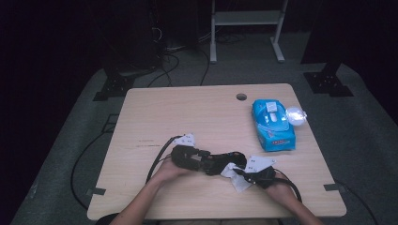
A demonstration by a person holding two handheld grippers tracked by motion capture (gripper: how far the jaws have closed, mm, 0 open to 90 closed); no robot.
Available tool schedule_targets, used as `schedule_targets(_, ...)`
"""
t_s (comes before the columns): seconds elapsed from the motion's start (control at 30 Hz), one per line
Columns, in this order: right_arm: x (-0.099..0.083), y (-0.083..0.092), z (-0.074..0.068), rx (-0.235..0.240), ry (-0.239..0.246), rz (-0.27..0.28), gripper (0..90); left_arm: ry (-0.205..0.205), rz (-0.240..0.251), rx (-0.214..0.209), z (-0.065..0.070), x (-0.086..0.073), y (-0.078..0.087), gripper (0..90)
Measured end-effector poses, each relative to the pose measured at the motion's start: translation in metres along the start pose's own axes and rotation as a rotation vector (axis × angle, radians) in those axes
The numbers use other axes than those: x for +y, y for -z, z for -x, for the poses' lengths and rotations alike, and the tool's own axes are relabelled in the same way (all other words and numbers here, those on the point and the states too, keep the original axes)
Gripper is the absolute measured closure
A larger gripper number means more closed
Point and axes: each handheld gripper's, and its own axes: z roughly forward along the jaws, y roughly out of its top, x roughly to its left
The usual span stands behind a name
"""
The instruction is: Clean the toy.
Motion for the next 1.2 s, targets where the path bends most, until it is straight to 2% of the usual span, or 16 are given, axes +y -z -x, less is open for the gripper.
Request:
schedule_targets(0.07,0.000,-0.001,0.001,-0.004,-0.004,-0.008,87.0,-0.028,-0.003,-0.009,0.002,0.000,0.000,50.3)
schedule_targets(0.1,0.000,-0.002,0.001,0.001,-0.006,-0.024,86.9,-0.046,-0.010,-0.030,0.004,0.000,-0.002,52.4)
schedule_targets(0.13,-0.002,-0.007,0.001,0.009,-0.002,-0.075,86.8,-0.066,-0.021,-0.034,0.005,0.000,-0.004,55.1)
schedule_targets(0.17,-0.004,-0.010,0.000,0.003,0.010,-0.085,86.9,-0.096,-0.055,-0.015,0.009,0.001,-0.009,55.4)
schedule_targets(0.23,-0.001,-0.009,0.001,0.011,-0.005,-0.079,86.9,-0.127,-0.097,0.010,0.012,0.000,-0.015,54.1)
schedule_targets(0.3,0.001,-0.008,0.003,0.008,-0.018,-0.063,86.9,-0.147,-0.104,0.046,0.013,0.001,-0.018,52.7)
schedule_targets(0.37,0.000,-0.007,0.003,0.012,-0.029,-0.063,86.9,-0.171,-0.091,0.078,0.014,0.002,-0.018,56.3)
schedule_targets(0.43,0.002,-0.003,0.003,0.022,-0.044,-0.037,86.8,-0.178,-0.091,0.089,0.014,0.002,-0.017,58.0)
schedule_targets(0.57,0.011,0.012,0.009,0.035,-0.093,0.057,86.8,-0.199,-0.096,0.130,0.018,0.002,-0.018,58.3)
schedule_targets(0.7,0.035,0.021,0.012,0.044,-0.132,0.137,86.7,-0.196,-0.087,0.163,0.017,0.002,-0.018,58.4)
schedule_targets(0.8,0.057,0.011,0.018,0.063,-0.172,0.131,86.6,-0.194,-0.083,0.180,0.016,0.002,-0.016,58.3)
schedule_targets(0.87,0.072,-0.007,0.021,0.086,-0.188,0.107,86.5,-0.188,-0.080,0.185,0.016,0.002,-0.015,58.3)
schedule_targets(0.97,0.083,-0.028,0.021,0.111,-0.205,0.089,86.5,-0.189,-0.080,0.189,0.015,0.001,-0.013,58.3)
schedule_targets(1.07,0.085,-0.040,0.022,0.106,-0.209,0.066,86.5,-0.186,-0.081,0.199,0.013,0.000,-0.010,58.3)
schedule_targets(1.13,0.081,-0.038,0.025,0.108,-0.225,0.066,86.4,-0.174,-0.076,0.202,0.011,-0.001,-0.009,58.3)
schedule_targets(1.2,0.076,-0.034,0.030,0.070,-0.226,0.057,86.4,-0.175,-0.081,0.205,0.010,-0.002,-0.008,58.3)
